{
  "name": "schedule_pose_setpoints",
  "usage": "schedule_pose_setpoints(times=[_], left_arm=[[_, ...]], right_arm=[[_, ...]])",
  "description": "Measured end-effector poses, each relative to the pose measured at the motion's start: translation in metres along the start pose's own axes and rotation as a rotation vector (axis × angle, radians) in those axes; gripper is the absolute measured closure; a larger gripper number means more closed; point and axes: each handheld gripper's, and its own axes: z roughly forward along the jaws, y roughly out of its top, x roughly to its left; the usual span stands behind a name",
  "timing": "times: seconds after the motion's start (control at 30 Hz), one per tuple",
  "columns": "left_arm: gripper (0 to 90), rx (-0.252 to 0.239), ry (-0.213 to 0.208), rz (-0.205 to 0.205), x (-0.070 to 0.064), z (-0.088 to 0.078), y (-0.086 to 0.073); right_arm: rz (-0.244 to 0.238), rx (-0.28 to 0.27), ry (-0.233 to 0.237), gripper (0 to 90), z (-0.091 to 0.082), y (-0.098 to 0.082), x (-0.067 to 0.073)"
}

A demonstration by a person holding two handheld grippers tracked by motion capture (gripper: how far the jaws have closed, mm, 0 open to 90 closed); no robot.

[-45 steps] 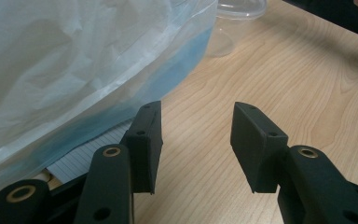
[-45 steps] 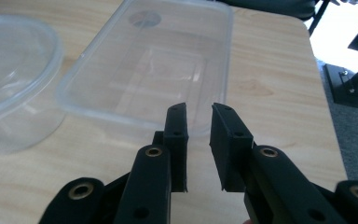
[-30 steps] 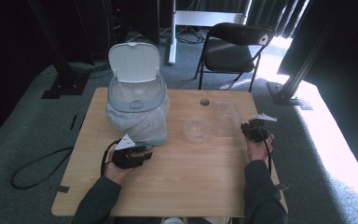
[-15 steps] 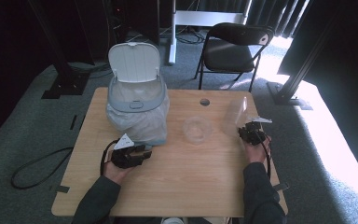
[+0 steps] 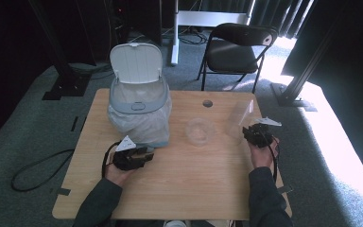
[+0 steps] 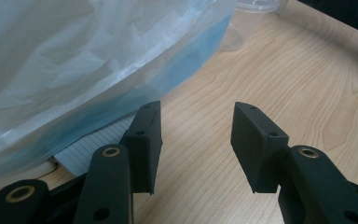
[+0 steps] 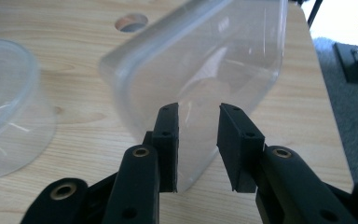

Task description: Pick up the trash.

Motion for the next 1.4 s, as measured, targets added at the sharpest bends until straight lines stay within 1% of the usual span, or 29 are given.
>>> schedule_pose_setpoints(times=[0.07,0.13,0.3,0.57,0.67,0.73,0.87,1.03,1.1,1.17,1.27,1.33,1.4], left_arm=[[53.3,-0.001,-0.003,0.0,0.0,0.0,0.0],[52.9,-0.004,-0.007,-0.002,0.001,-0.001,0.0],[52.9,-0.007,-0.002,-0.011,0.003,-0.001,-0.001],[52.9,0.001,-0.002,-0.006,0.004,0.0,-0.002],[52.9,-0.001,-0.001,-0.008,0.004,0.0,-0.002],[52.9,-0.004,-0.002,-0.011,0.004,-0.001,-0.002],[52.9,-0.005,-0.002,-0.01,0.004,-0.002,-0.002],[52.9,0.0,-0.008,-0.009,0.004,0.0,-0.002],[52.8,0.003,-0.008,-0.006,0.004,0.0,-0.002],[52.9,-0.002,-0.008,-0.007,0.004,0.0,-0.002],[52.8,-0.002,-0.008,-0.009,0.004,-0.001,-0.002],[52.9,-0.002,-0.007,-0.008,0.004,-0.001,-0.002],[52.9,-0.003,-0.008,-0.007,0.004,-0.001,-0.002]], right_arm=[[-0.01,-0.021,0.004,65.3,-0.007,0.002,0.004],[-0.01,-0.042,0.015,64.2,-0.014,0.003,0.007],[-0.031,-0.068,0.025,62.2,-0.022,0.007,0.015],[-0.053,-0.066,0.029,56.1,-0.014,0.019,0.028],[-0.071,-0.052,0.014,54.2,-0.007,0.022,0.034],[-0.087,-0.041,-0.013,57.3,-0.004,0.023,0.037],[-0.094,-0.018,-0.028,65.1,0.0,0.021,0.036],[-0.104,-0.009,-0.026,76.1,-0.002,0.015,0.029],[-0.103,0.0,-0.027,78.3,-0.004,0.015,0.027],[-0.106,-0.003,-0.024,80.1,-0.006,0.015,0.026],[-0.111,-0.009,-0.024,79.7,-0.008,0.014,0.026],[-0.11,-0.02,-0.035,73.2,-0.008,0.015,0.026],[-0.098,-0.026,-0.04,69.5,-0.007,0.016,0.026]])
